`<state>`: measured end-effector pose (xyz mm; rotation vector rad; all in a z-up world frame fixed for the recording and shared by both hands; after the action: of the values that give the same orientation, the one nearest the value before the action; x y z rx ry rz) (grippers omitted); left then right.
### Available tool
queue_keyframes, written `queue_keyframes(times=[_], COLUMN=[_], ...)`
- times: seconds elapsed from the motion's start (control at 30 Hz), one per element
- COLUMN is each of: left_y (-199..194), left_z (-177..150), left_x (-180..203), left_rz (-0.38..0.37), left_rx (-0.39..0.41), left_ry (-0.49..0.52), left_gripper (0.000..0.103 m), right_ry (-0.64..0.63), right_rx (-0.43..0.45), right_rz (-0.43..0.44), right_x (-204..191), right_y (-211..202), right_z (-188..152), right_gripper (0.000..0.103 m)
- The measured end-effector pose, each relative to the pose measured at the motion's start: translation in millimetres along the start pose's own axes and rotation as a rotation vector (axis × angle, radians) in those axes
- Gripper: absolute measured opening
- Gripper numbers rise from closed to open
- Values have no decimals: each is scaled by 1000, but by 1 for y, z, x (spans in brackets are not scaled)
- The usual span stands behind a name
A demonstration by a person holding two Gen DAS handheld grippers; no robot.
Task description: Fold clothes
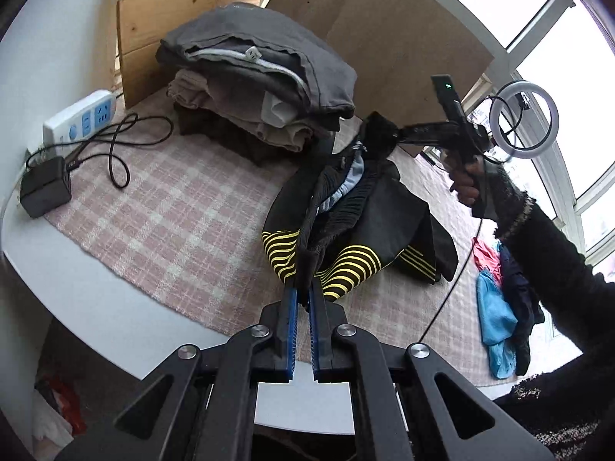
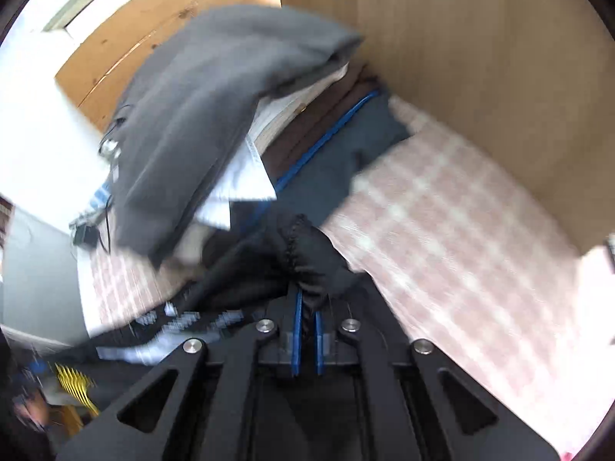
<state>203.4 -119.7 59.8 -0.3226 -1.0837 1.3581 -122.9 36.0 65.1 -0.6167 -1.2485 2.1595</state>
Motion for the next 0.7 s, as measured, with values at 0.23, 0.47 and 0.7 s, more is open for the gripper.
queue_keyframes(times=[0.23,0.47,0.7], left_y=[28,86,82], left_z=[26,-4,-17], left_x=[33,36,16], left_rz=[-69,-28,38], left_rx=[-61,-229,-230], left_ry=[137,188,143], left_gripper=[5,5,5], right_ry=[-34,25,132], right_rx=[94,-119,10], right_rz=[-270,-34,368], right_x=[46,32,36], right_y=[-121,-62,-96], right_z=[-129,-244,-241], right_gripper=[5,8,45])
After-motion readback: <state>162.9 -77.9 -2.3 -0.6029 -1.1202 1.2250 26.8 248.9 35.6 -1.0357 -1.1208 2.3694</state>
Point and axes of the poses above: each gripper's, at about its wrist camera, not at the fingertips, and y roughly the way its jaws point, x to its right, z to its top, the point moved 5 cm from there along y, roughly the way its jaws point, and after that the axes turned 3 degrees about y, right-handed, at the moved point
